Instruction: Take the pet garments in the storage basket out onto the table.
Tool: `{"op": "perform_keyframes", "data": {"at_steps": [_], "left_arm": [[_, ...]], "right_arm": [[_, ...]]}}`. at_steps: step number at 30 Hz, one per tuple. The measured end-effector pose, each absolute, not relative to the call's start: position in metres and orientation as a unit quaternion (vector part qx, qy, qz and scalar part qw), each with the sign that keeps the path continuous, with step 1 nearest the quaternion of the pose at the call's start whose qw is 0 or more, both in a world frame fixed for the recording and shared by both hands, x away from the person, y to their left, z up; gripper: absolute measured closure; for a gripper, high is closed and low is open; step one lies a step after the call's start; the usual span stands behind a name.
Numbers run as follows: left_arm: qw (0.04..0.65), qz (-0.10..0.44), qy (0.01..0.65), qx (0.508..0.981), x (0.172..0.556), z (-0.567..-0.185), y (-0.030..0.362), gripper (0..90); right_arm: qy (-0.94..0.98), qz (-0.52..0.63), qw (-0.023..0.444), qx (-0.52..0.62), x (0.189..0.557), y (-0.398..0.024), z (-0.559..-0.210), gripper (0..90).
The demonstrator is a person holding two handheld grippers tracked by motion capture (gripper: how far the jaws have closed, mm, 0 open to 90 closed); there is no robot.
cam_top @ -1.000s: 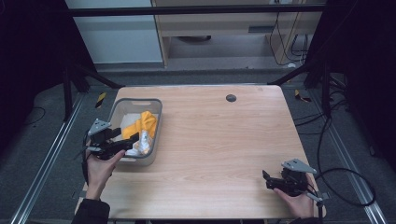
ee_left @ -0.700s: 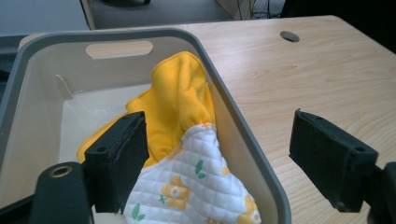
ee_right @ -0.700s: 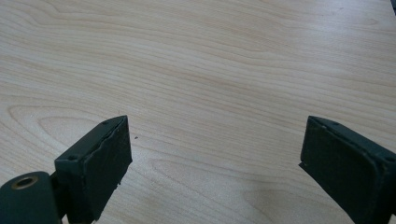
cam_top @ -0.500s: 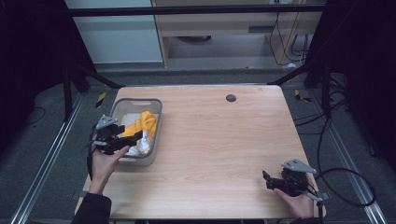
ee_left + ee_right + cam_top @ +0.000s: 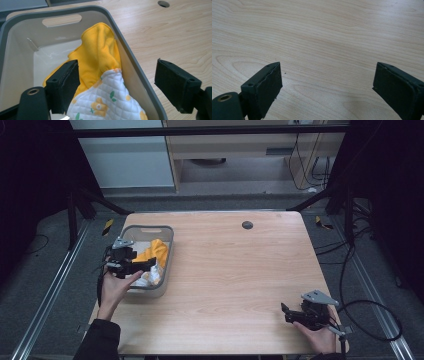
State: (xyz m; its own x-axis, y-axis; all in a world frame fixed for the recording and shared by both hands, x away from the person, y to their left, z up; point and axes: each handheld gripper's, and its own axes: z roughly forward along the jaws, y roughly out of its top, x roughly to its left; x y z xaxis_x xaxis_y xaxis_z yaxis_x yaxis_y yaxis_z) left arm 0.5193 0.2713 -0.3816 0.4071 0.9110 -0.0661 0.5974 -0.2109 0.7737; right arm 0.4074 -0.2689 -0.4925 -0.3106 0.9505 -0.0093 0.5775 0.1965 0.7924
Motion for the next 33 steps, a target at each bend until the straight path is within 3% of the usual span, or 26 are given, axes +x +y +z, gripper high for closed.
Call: {"op": "perform_keyframes", "data": {"at_steps": [24,33], "left_arm": [[0.301,0.173,0.506,0.79,0.544,-0.393,0.256,23.0],[0.287,0.171,0.513,0.79,0.547,-0.401,0.253,29.5]], "right_arm": [[0.73,0.354,0.258,0.524,0.408,-0.269,-0.493,8.4],[0.732,0.352,0.255,0.525,0.409,-0.268,-0.494,8.4]]}}
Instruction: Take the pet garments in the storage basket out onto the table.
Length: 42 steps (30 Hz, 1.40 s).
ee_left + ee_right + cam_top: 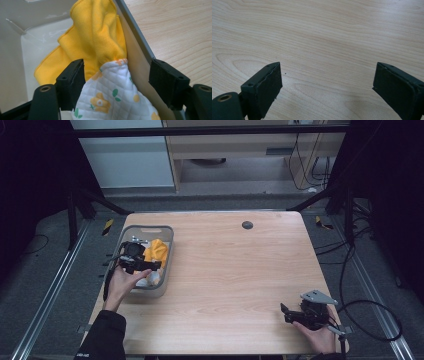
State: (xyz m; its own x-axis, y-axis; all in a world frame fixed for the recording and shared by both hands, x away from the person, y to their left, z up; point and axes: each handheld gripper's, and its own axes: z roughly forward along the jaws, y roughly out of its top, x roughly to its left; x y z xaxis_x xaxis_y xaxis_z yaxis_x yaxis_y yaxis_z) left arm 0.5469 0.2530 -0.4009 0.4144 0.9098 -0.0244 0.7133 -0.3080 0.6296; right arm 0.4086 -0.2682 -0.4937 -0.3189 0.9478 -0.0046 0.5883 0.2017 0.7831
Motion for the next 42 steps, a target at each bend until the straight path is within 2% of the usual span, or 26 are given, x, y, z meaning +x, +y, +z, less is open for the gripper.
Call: {"op": "perform_keyframes", "data": {"at_steps": [12,36,42], "left_arm": [[0.256,0.152,0.523,0.798,0.55,-0.414,0.249,39.8],[0.226,0.144,0.542,0.797,0.553,-0.422,0.247,75.9],[0.23,0.148,0.543,0.794,0.551,-0.419,0.249,79.4]], "right_arm": [[0.734,0.349,0.257,0.523,0.409,-0.268,-0.494,8.2],[0.737,0.346,0.254,0.523,0.409,-0.267,-0.495,8.0],[0.736,0.347,0.254,0.523,0.409,-0.268,-0.494,7.9]]}}
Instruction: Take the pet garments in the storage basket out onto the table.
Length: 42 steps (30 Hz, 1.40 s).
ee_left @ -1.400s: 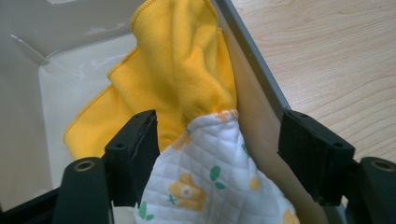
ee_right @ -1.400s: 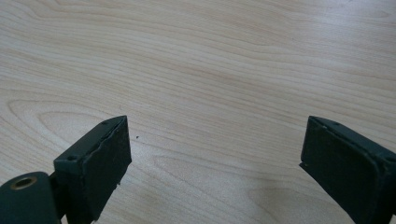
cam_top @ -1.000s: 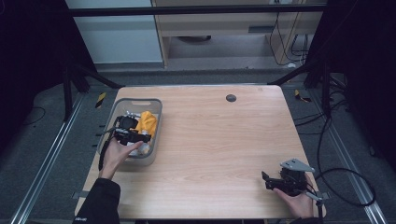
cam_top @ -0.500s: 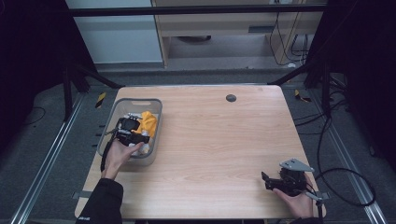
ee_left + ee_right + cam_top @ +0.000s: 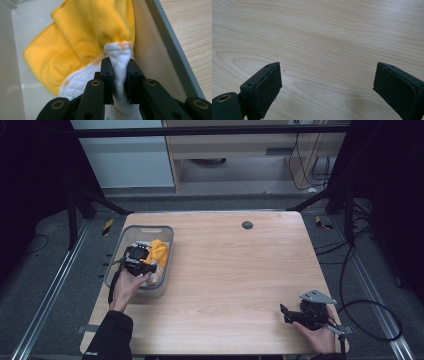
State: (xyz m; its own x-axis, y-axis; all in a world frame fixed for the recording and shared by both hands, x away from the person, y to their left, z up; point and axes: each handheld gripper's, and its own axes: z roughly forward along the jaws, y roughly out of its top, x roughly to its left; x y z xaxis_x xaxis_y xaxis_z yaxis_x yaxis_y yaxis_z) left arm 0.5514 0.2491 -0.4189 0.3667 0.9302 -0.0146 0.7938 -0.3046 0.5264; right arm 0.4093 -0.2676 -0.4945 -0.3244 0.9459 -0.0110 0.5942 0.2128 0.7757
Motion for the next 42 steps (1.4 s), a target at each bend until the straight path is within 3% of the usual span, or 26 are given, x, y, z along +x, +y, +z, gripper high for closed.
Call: {"op": "perform_keyframes", "data": {"at_steps": [42], "left_arm": [[0.286,0.198,0.516,0.783,0.521,-0.334,0.275,81.3]], "right_arm": [[0.738,0.347,0.255,0.52,0.409,-0.267,-0.495,7.6]]}}
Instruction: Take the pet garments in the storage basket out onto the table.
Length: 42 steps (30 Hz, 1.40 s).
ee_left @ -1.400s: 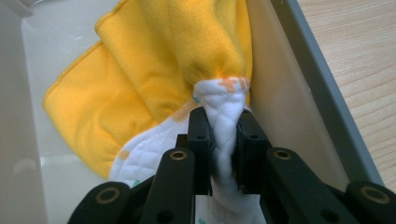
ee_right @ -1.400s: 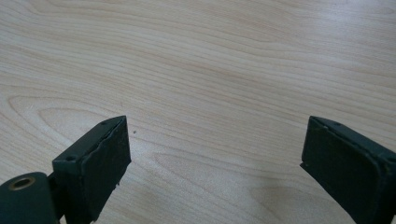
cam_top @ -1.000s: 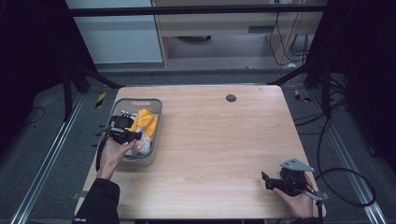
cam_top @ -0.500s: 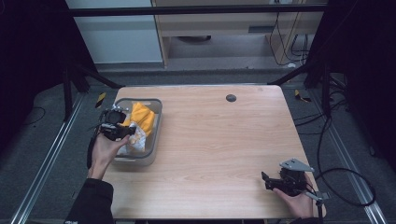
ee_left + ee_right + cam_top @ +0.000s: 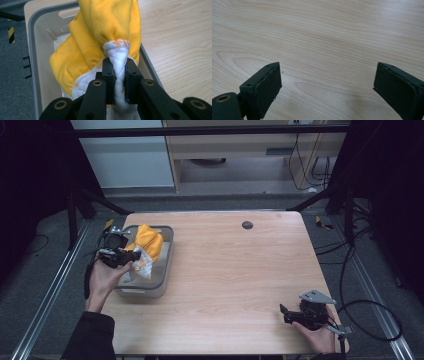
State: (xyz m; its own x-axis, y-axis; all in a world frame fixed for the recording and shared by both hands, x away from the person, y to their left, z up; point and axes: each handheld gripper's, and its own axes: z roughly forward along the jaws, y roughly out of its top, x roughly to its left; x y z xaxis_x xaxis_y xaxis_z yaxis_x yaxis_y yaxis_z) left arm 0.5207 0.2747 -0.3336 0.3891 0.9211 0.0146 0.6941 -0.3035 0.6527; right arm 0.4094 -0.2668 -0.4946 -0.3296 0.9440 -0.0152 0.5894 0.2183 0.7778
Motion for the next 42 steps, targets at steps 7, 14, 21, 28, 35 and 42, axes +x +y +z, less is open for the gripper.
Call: {"op": "perform_keyframes", "data": {"at_steps": [7,14,21,28,35,42], "left_arm": [[0.294,0.194,0.497,0.793,0.513,-0.324,0.267,81.5],[0.303,0.186,0.478,0.803,0.508,-0.319,0.258,81.7],[0.312,0.181,0.459,0.812,0.501,-0.312,0.247,81.7],[0.325,0.176,0.441,0.818,0.494,-0.305,0.235,81.7],[0.329,0.173,0.42,0.828,0.488,-0.299,0.219,81.7],[0.332,0.163,0.403,0.838,0.487,-0.299,0.203,81.7]], "right_arm": [[0.737,0.348,0.256,0.52,0.409,-0.267,-0.494,7.6],[0.737,0.348,0.255,0.521,0.409,-0.267,-0.494,7.6],[0.737,0.348,0.256,0.519,0.409,-0.267,-0.494,7.6],[0.737,0.348,0.256,0.519,0.409,-0.267,-0.494,7.6],[0.737,0.348,0.257,0.519,0.409,-0.267,-0.494,7.6],[0.736,0.35,0.257,0.52,0.408,-0.267,-0.493,7.6]]}}
